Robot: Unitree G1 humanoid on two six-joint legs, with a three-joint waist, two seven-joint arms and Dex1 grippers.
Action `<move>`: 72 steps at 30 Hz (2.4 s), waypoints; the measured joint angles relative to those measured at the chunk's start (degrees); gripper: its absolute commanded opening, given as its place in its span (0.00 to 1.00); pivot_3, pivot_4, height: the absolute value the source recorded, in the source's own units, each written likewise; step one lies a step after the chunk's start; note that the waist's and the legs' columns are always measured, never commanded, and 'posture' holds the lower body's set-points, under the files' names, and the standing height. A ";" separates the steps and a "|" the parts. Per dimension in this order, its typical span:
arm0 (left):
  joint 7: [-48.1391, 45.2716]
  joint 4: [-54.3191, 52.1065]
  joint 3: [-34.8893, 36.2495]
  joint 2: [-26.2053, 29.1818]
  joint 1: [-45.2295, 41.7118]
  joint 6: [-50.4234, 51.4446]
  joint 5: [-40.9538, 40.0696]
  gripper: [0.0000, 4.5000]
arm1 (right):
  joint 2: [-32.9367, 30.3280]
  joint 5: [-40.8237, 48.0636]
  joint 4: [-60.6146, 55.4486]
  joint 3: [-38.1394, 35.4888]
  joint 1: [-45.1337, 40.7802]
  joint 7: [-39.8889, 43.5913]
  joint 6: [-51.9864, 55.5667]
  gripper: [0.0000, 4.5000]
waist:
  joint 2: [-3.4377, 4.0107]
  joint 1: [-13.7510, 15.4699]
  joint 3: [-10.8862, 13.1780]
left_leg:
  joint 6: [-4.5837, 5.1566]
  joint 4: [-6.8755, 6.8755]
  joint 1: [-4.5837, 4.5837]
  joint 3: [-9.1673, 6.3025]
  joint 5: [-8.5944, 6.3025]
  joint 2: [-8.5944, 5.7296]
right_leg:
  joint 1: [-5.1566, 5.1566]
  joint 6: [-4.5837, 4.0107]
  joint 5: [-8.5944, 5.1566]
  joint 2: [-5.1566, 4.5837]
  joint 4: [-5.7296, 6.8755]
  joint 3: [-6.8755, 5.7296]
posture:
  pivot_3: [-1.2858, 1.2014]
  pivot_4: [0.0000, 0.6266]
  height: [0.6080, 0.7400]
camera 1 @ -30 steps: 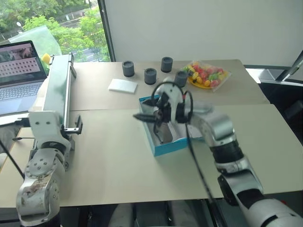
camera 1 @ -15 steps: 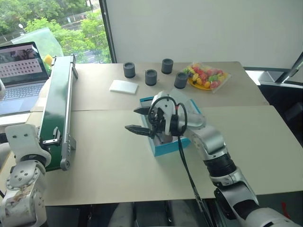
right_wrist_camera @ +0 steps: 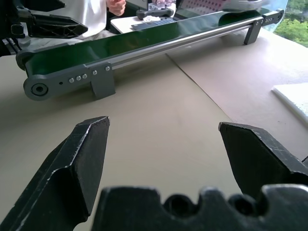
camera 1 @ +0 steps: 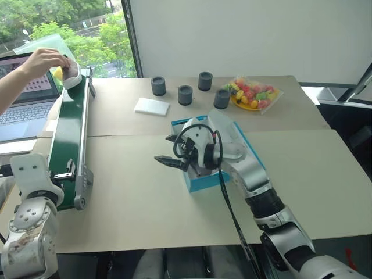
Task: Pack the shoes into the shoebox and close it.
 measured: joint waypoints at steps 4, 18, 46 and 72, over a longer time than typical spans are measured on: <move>-0.02 0.00 -0.37 -0.17 0.25 0.43 0.03 1.00 | 0.00 -0.51 -0.86 1.17 0.90 -0.04 0.01 0.95 | 0.00 0.01 0.00 | 0.00 0.00 0.00 0.00 0.00 0.00 | 0.00 0.00 0.00 0.00 0.00 0.00 | 0.52 0.24 0.99; -1.04 0.05 -0.53 0.34 1.41 0.45 0.18 1.00 | 1.09 -2.02 -0.98 1.64 1.65 -3.35 0.04 0.95 | 0.00 0.00 0.00 | 0.00 0.00 0.00 -0.01 0.00 0.01 | -0.01 0.00 0.00 0.00 0.00 0.01 | 0.52 0.24 0.99; -1.89 5.21 2.11 -1.41 0.26 0.41 -2.34 1.00 | 2.36 -2.17 0.13 1.44 1.28 -5.37 0.03 0.95 | -0.01 0.01 0.00 | 0.00 0.00 0.00 -0.01 0.00 0.01 | -0.01 0.00 0.00 -0.01 -0.01 0.01 | 0.52 0.24 0.99; -1.48 9.28 0.89 -1.16 -0.16 -0.04 -1.64 1.00 | 1.68 -2.08 -0.35 0.92 1.32 -6.44 1.30 0.95 | -0.01 -0.01 0.00 | 0.00 -0.01 0.00 -0.01 0.00 0.01 | -0.02 0.00 0.00 -0.01 -0.01 0.01 | 0.52 0.24 0.99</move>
